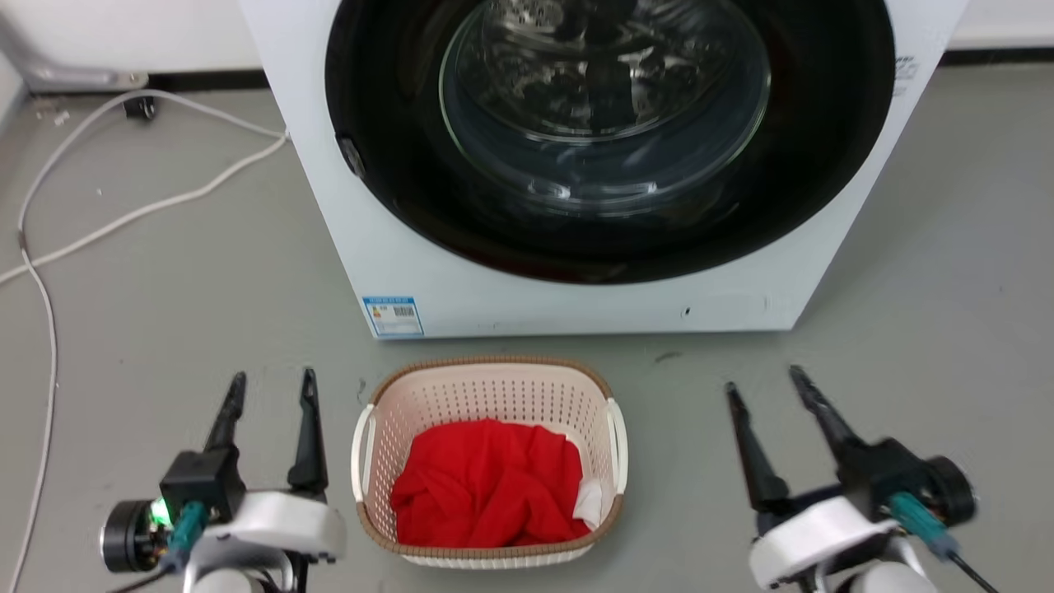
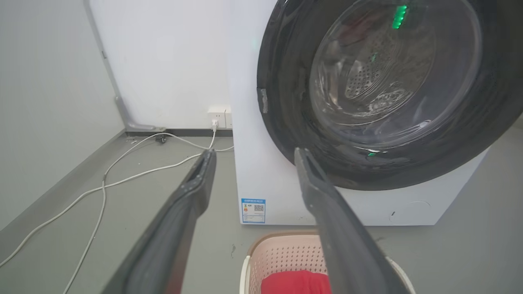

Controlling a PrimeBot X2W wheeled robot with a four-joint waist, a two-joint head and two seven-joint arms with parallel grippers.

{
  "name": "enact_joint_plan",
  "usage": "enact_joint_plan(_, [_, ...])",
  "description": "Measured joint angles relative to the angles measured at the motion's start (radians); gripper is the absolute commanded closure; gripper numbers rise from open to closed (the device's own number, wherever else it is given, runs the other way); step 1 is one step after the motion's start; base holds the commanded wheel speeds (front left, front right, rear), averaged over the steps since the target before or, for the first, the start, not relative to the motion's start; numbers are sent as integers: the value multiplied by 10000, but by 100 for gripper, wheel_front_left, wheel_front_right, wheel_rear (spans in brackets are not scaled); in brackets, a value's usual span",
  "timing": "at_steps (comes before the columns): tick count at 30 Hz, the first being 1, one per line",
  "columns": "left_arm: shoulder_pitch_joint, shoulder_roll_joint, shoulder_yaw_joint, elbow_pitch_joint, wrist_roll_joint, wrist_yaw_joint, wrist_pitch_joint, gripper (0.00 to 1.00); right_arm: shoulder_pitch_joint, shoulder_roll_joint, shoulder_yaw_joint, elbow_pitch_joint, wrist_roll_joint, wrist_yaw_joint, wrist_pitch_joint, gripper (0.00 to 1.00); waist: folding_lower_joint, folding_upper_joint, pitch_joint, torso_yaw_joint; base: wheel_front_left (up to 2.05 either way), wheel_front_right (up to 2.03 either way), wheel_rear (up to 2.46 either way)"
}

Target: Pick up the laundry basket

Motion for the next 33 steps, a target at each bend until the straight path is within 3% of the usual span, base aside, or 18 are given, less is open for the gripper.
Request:
enact_joint_plan(11, [-2310,715,477,2326,-150,-487,2,0,-2628,-2,1367,2991,-140,2,0,0,1,0,1788,4,0,0,0])
enact_joint_plan(20, [-4111,1317,399,4422,-347,-629,0,0,-4777,-4,2257,5618,-130,2,2,0,2,0,3511,18,0,0,0])
enact_joint_plan(33, [-6352,1885,-1145,7240,-922,-686,0,0,-7209,-8,3241,8071,523,2,2,0,2,0,5549,88,0,0,0])
